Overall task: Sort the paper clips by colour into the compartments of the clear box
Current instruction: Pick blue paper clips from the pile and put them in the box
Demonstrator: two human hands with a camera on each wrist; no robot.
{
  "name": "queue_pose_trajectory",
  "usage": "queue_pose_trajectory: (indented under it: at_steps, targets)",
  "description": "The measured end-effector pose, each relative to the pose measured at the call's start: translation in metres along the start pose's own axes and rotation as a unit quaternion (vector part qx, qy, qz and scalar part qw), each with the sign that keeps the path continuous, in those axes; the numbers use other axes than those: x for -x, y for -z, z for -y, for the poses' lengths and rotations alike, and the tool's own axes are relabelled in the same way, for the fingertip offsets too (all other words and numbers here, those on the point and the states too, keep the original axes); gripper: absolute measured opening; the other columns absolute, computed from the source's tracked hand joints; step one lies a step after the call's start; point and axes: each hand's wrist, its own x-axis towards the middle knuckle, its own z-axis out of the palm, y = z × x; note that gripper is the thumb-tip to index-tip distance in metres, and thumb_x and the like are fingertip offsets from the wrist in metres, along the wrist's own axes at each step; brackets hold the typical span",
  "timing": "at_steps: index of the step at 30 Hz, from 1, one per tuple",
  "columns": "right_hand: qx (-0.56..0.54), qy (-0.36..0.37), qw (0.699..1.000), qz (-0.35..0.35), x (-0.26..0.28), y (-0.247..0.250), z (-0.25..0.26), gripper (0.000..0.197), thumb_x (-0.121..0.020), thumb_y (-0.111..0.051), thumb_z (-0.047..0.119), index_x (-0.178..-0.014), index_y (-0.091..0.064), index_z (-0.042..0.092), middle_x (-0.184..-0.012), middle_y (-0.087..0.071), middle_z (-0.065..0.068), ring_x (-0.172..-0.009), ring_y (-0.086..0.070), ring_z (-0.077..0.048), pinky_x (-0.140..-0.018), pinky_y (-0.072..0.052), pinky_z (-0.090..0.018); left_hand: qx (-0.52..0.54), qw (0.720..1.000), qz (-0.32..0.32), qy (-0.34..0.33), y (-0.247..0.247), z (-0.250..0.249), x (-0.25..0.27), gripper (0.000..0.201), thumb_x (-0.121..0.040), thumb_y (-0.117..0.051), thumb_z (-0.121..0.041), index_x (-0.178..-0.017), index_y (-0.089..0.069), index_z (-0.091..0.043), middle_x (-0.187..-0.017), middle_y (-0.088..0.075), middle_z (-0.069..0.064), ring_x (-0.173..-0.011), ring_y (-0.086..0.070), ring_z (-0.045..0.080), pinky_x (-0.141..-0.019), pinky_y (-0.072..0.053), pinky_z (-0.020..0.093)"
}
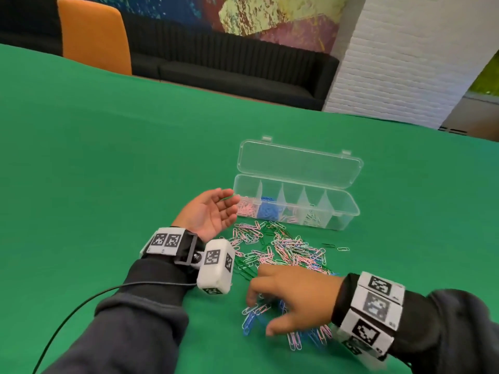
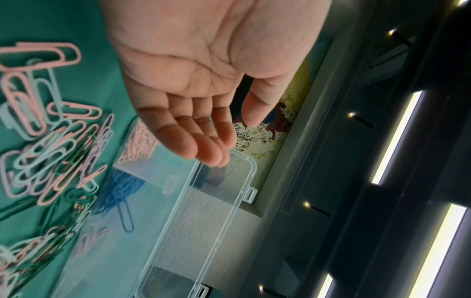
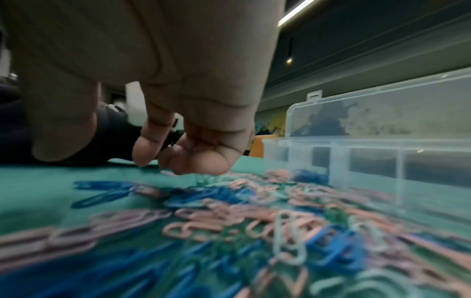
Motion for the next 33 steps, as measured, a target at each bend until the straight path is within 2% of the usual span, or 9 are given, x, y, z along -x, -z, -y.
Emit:
queue_pose_trajectory:
  at_steps: [2, 5, 8, 13, 16, 21, 26, 29, 33]
  targets:
    - [0.022, 0.015, 1.0, 0.014, -0.01, -0.01, 0.005, 0.047, -0.079, -0.071, 0.035, -0.118, -0.052, 0.02, -0.11, -0.047, -0.007, -0.098, -0.048, -0.023, -0.08, -0.039, -0.032, 0.004, 1.0, -0.009, -0.009, 0.004, -0.004, 0.0, 0.028, -0.098, -0.036, -0.023, -0.087, -0.058, -0.01, -0.069, -0.068, 0.005, -0.053, -0.062, 0.013, -0.05, -0.053, 0.021]
    - [0.042, 0.01, 0.999, 0.006, -0.022, -0.014, 0.001, 0.026, -0.083, -0.065, 0.026, -0.105, -0.056, 0.016, -0.102, -0.05, -0.008, -0.095, -0.05, -0.025, -0.072, -0.037, -0.031, 0.009, 0.999, -0.027, -0.017, 0.009, -0.006, -0.003, 0.027, -0.097, -0.036, -0.023, -0.087, -0.058, -0.01, -0.068, -0.068, 0.004, -0.052, -0.061, 0.012, -0.05, -0.052, 0.019]
    - [0.044, -0.011, 0.999, -0.008, -0.027, -0.006, -0.015, 0.011, -0.087, -0.059, 0.021, -0.095, -0.058, 0.015, -0.096, -0.051, -0.004, -0.088, -0.049, -0.021, -0.073, -0.037, -0.028, 0.003, 1.0, -0.021, -0.011, 0.008, -0.003, -0.006, 0.027, -0.097, -0.036, -0.023, -0.088, -0.058, -0.01, -0.068, -0.067, 0.003, -0.052, -0.061, 0.012, -0.05, -0.052, 0.019]
    - [0.076, -0.08, 0.992, -0.052, -0.023, 0.009, -0.039, 0.006, -0.089, -0.052, 0.017, -0.094, -0.055, 0.016, -0.091, -0.045, 0.005, -0.084, -0.045, -0.014, -0.075, -0.037, -0.025, -0.035, 0.999, -0.008, -0.003, 0.004, 0.005, -0.005, 0.025, -0.097, -0.038, -0.023, -0.092, -0.058, -0.009, -0.073, -0.066, 0.005, -0.056, -0.061, 0.013, -0.051, -0.052, 0.021]
    - [0.037, -0.024, 0.998, -0.054, -0.017, 0.007, -0.024, 0.016, -0.086, -0.058, 0.02, -0.102, -0.059, 0.017, -0.097, -0.051, 0.001, -0.084, -0.045, -0.012, -0.075, -0.037, -0.025, -0.032, 0.999, -0.01, -0.004, 0.003, 0.003, -0.004, 0.024, -0.097, -0.039, -0.022, -0.091, -0.058, -0.009, -0.072, -0.066, 0.004, -0.055, -0.061, 0.012, -0.051, -0.051, 0.021]
    - [0.027, 0.038, 0.999, 0.021, -0.021, -0.011, 0.014, 0.02, -0.085, -0.063, 0.021, -0.103, -0.06, 0.013, -0.102, -0.053, -0.009, -0.094, -0.051, -0.025, -0.072, -0.034, -0.028, -0.026, 0.999, -0.02, -0.008, 0.001, 0.001, -0.002, 0.023, -0.096, -0.04, -0.02, -0.091, -0.059, -0.009, -0.071, -0.066, 0.005, -0.054, -0.06, 0.012, -0.05, -0.051, 0.02]
    - [0.054, -0.047, 0.997, -0.014, -0.027, 0.005, -0.016, 0.004, -0.086, -0.055, 0.014, -0.089, -0.053, 0.016, -0.09, -0.051, -0.002, -0.084, -0.047, -0.019, -0.072, -0.035, -0.026, -0.026, 0.999, -0.027, -0.007, 0.001, 0.003, -0.002, 0.022, -0.096, -0.04, -0.019, -0.092, -0.059, -0.008, -0.07, -0.066, 0.004, -0.053, -0.059, 0.012, -0.048, -0.051, 0.021]
    - [0.031, -0.135, 0.989, -0.053, -0.022, 0.019, -0.044, 0.01, -0.089, -0.053, 0.015, -0.082, -0.047, 0.02, -0.083, -0.051, 0.005, -0.079, -0.048, -0.012, -0.066, -0.036, -0.019, -0.028, 0.999, -0.018, 0.0, -0.004, 0.006, 0.0, 0.021, -0.096, -0.041, -0.019, -0.094, -0.058, -0.007, -0.072, -0.065, 0.006, -0.054, -0.059, 0.013, -0.049, -0.051, 0.021]
    - [-0.057, -0.185, 0.972, -0.131, -0.017, 0.035, -0.067, 0.022, -0.089, -0.059, 0.017, -0.073, -0.047, 0.026, -0.075, -0.054, 0.013, -0.07, -0.052, 0.001, -0.062, -0.038, -0.006, -0.058, 0.998, 0.016, 0.025, -0.018, 0.015, 0.005, 0.02, -0.093, -0.043, -0.017, -0.092, -0.059, -0.005, -0.072, -0.064, 0.007, -0.054, -0.059, 0.014, -0.049, -0.052, 0.022]
